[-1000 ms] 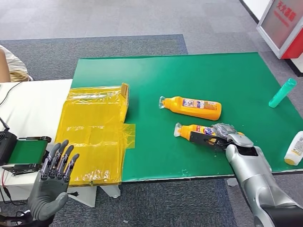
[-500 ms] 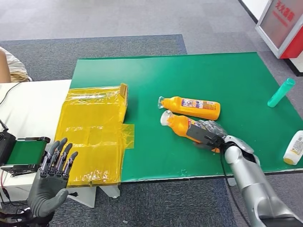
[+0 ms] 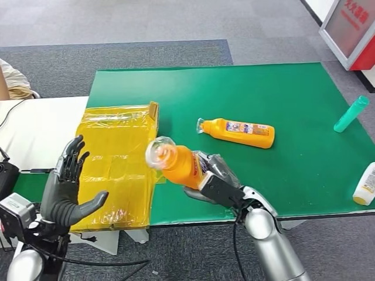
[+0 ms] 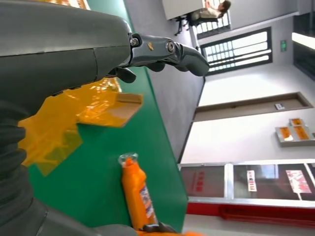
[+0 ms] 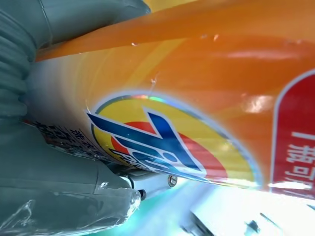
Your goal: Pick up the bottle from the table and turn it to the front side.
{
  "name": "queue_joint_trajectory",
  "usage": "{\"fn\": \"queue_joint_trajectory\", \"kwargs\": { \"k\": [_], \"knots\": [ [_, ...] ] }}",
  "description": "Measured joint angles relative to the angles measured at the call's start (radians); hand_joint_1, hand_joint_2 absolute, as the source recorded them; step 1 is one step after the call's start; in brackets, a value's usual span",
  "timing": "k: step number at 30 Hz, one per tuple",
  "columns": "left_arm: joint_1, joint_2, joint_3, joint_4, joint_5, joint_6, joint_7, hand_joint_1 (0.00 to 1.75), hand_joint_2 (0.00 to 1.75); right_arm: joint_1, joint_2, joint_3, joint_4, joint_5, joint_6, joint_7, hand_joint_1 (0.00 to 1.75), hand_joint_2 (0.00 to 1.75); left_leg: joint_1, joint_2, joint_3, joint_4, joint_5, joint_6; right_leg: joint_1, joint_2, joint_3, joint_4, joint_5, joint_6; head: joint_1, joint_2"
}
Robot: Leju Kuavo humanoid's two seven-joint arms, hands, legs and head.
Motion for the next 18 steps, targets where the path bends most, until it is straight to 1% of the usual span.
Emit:
{"fn": "queue_joint_trajectory", "kwargs": {
  "k": [4,10,15,18],
  "knots": [
    [-0.054,-0.008,-0.007,-0.011,0.007,-0.002,0.026,0.00,1.75,0.001,0.014,0.031,-0.102,0.007,-0.005,0.020,1.75,1.75,0.000,0.000,0.000,0.000,0.000,0.000,0.000,0.000,0.000,0.000,0.000,0.000,0.000,0.000],
    [-0.083,-0.010,-0.014,-0.013,0.019,0.008,0.037,0.00,1.75,0.003,0.017,0.050,-0.151,0.027,-0.030,0.006,1.75,1.75,0.000,0.000,0.000,0.000,0.000,0.000,0.000,0.000,0.000,0.000,0.000,0.000,0.000,0.000],
    [-0.140,-0.026,-0.020,0.012,0.125,0.001,0.108,0.00,1.75,0.003,0.026,0.067,-0.143,0.087,-0.102,-0.029,1.75,1.75,0.000,0.000,0.000,0.000,0.000,0.000,0.000,0.000,-0.001,0.000,0.000,0.000,0.000,0.000],
    [-0.166,-0.027,-0.059,0.037,0.145,-0.025,0.134,0.00,1.75,0.001,0.028,0.080,-0.131,0.170,-0.169,-0.041,1.75,1.75,0.000,0.000,0.000,0.000,0.000,0.000,0.000,0.000,0.000,0.000,0.000,0.000,0.000,0.000]
  ]
}}
